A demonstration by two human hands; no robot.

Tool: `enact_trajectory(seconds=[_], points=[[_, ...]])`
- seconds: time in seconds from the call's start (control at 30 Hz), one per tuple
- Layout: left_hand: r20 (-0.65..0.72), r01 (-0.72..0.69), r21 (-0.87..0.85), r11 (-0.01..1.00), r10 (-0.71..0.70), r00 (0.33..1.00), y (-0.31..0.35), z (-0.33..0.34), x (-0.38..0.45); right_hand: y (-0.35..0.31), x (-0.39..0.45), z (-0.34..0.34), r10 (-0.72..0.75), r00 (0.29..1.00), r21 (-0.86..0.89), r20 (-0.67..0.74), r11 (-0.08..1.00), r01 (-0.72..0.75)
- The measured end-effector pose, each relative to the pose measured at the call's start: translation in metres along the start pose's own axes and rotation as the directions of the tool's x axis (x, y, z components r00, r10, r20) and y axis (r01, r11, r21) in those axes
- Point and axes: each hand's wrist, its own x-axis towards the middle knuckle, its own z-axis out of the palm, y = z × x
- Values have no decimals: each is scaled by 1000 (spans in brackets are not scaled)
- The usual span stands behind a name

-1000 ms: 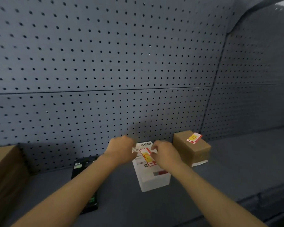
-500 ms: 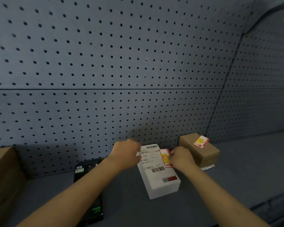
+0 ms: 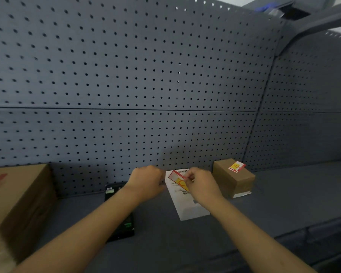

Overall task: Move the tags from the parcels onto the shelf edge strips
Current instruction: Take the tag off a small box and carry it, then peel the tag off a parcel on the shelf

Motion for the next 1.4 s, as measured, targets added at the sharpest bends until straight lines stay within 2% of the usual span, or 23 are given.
enact_trajectory(seconds=[0.33, 0.57, 0.87, 1.0, 1.1, 1.27, 1.4], points=[[-16, 103, -23, 994, -103, 995, -4, -35, -109, -51, -84, 14, -88, 986, 184, 138, 981, 62], [-41, 158, -21, 987, -159, 986, -60, -53, -169, -122, -120, 51, -169, 969, 162, 179, 977, 141], [25, 188, -50, 981, -187, 982, -142, -71, -270, -213, -168, 104, -177, 960, 142, 215, 979, 149], [30, 267, -57, 962, -266, 964, -163, -76, -305, -240, -188, 123, -199, 949, 138, 245, 976, 169], [93, 328, -62, 943, -322, 942, -178, -76, -331, -255, -197, 136, -206, 944, 141, 258, 975, 174], [167, 457, -28, 889, -446, 879, -186, -69, -372, -273, -217, 160, -280, 909, 228, 310, 950, 215], [155, 477, -9, 879, -470, 869, -182, -63, -390, -278, -227, 171, -314, 887, 289, 338, 932, 219]])
